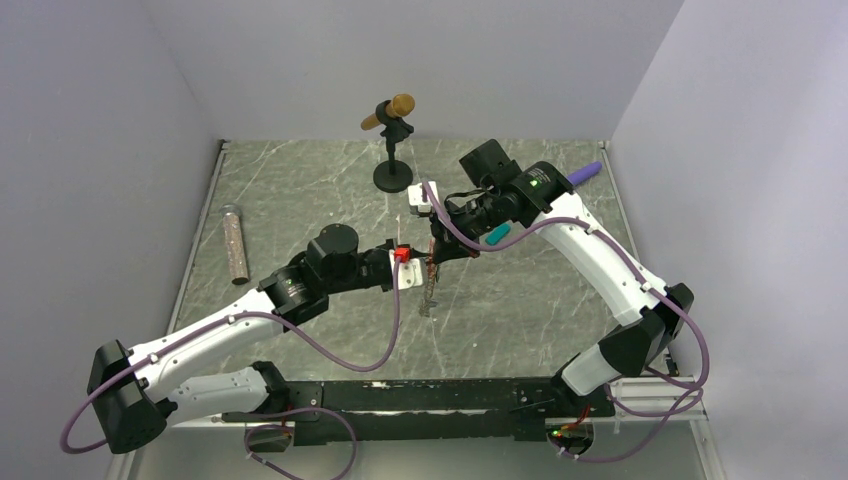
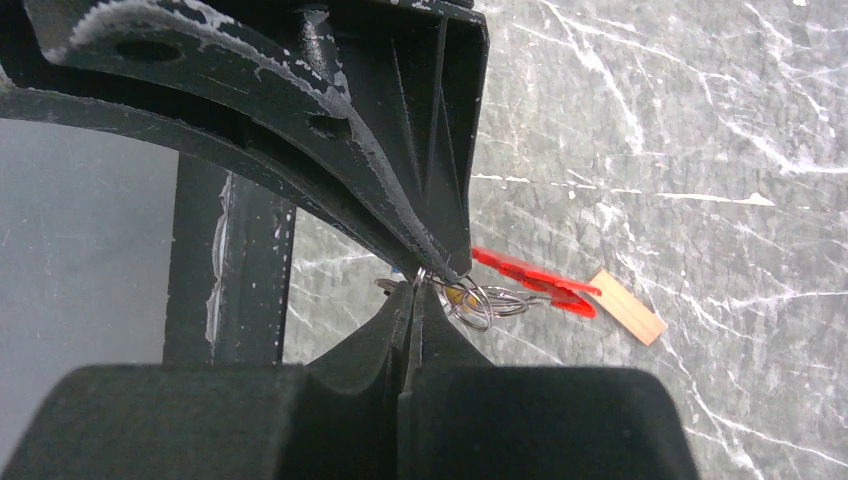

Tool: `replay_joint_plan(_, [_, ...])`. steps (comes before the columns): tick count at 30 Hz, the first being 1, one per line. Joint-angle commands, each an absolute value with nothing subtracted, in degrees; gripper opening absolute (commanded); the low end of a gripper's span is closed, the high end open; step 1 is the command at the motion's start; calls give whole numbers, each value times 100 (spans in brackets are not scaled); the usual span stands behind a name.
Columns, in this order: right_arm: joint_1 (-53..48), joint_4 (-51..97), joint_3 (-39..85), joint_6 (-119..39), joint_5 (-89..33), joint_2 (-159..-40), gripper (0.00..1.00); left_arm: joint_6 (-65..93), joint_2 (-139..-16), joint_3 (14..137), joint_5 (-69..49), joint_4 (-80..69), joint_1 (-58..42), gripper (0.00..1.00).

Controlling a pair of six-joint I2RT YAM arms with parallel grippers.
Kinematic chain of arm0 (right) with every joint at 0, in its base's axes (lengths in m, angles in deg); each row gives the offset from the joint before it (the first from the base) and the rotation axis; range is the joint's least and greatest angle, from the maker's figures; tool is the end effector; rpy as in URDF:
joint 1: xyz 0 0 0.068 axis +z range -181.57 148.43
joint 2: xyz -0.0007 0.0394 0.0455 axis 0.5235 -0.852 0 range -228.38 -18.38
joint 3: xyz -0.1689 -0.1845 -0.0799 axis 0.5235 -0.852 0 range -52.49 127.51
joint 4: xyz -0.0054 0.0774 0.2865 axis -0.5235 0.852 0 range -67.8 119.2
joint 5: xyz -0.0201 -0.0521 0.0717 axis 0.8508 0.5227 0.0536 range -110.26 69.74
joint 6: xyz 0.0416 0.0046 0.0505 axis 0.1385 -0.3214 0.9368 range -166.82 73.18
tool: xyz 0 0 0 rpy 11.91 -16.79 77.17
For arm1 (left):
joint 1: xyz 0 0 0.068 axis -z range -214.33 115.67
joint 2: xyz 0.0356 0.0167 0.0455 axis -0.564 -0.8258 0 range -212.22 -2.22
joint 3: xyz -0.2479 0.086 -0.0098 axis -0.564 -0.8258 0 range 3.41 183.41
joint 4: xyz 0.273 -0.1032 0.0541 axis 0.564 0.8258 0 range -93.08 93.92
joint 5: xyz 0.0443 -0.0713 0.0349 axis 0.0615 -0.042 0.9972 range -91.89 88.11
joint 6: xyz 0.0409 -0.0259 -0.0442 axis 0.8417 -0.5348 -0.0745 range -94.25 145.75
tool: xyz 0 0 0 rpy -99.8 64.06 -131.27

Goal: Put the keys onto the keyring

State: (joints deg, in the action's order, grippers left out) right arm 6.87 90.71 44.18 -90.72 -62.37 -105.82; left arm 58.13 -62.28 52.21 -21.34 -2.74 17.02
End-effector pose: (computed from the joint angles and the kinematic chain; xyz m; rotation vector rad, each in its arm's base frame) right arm 0.2410 0.2355 0.3747 -1.7956 1.6623 0.9038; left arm 0.1753 -0.2469 0.3122 1.3702 1.1570 -0.5389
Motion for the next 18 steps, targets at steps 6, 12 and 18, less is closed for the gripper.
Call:
replay_joint_plan(6, [698,8904,4485,-9016,-6447,-10522,0,5785,-6125,5421,-2301,-477,1739,22])
replay_joint_plan(12, [697,8900,4479,-9019,-6439,-10522,0,5761,-6091,5433,-2332,-455,1738,20])
replay_joint_plan(18, [704,8892,4480,-9006,-6439,-10521,0,5734,-6023,5404,-2333,-476,1736,21])
